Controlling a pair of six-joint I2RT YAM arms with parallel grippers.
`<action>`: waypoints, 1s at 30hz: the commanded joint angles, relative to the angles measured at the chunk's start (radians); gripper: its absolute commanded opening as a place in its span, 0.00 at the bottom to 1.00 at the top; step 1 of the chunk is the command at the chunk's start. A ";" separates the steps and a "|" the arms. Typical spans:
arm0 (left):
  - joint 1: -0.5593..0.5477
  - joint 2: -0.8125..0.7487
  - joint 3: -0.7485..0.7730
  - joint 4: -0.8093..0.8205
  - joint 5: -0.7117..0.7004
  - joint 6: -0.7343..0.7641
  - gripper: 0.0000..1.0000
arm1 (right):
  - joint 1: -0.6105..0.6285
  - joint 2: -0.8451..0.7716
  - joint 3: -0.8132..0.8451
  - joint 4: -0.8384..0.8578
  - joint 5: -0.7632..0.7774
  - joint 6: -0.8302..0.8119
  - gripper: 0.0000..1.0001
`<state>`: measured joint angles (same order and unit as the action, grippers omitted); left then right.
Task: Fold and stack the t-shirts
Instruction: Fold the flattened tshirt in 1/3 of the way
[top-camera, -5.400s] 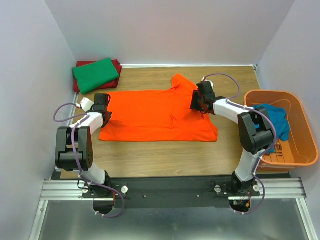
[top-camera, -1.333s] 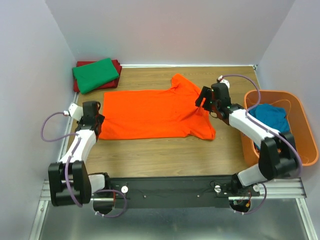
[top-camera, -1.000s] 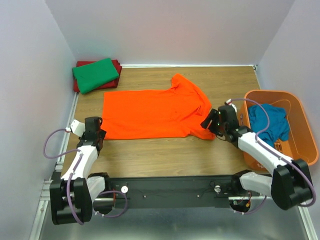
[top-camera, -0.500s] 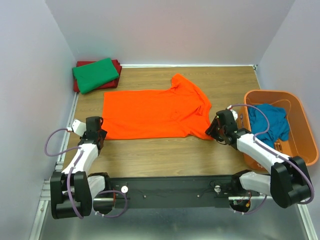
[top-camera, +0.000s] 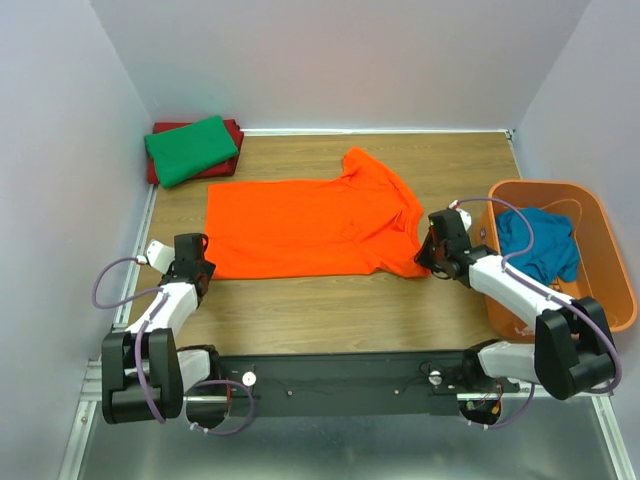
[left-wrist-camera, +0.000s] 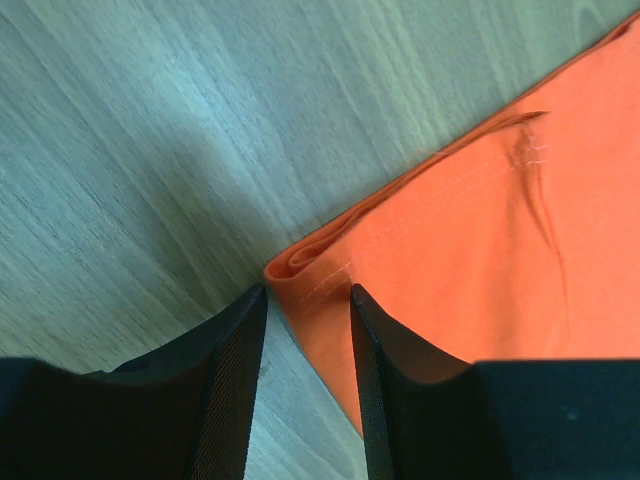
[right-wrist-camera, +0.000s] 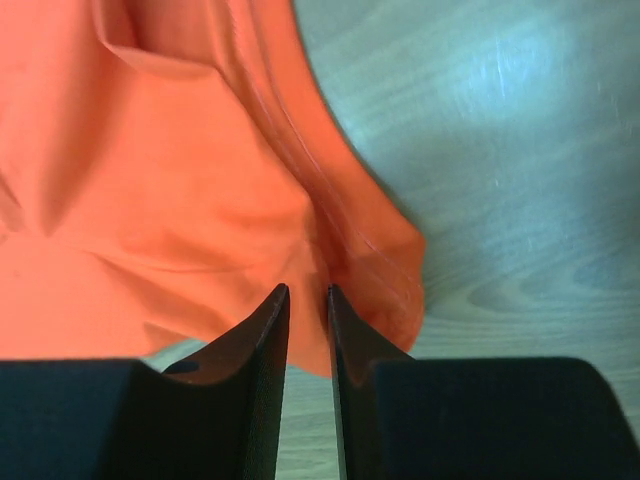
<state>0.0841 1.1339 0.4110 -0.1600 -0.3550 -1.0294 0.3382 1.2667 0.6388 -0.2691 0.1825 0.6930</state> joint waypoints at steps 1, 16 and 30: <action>0.006 0.042 0.026 0.019 -0.012 -0.026 0.47 | -0.008 0.023 0.058 -0.018 0.048 -0.067 0.28; 0.006 0.093 0.081 0.007 -0.058 -0.028 0.18 | -0.008 0.019 0.093 -0.078 0.055 -0.136 0.49; 0.006 0.066 0.069 0.011 -0.050 -0.014 0.00 | -0.008 -0.043 -0.016 -0.074 -0.035 -0.052 0.42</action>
<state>0.0841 1.2213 0.4770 -0.1520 -0.3698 -1.0447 0.3382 1.2465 0.6418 -0.3309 0.1703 0.6098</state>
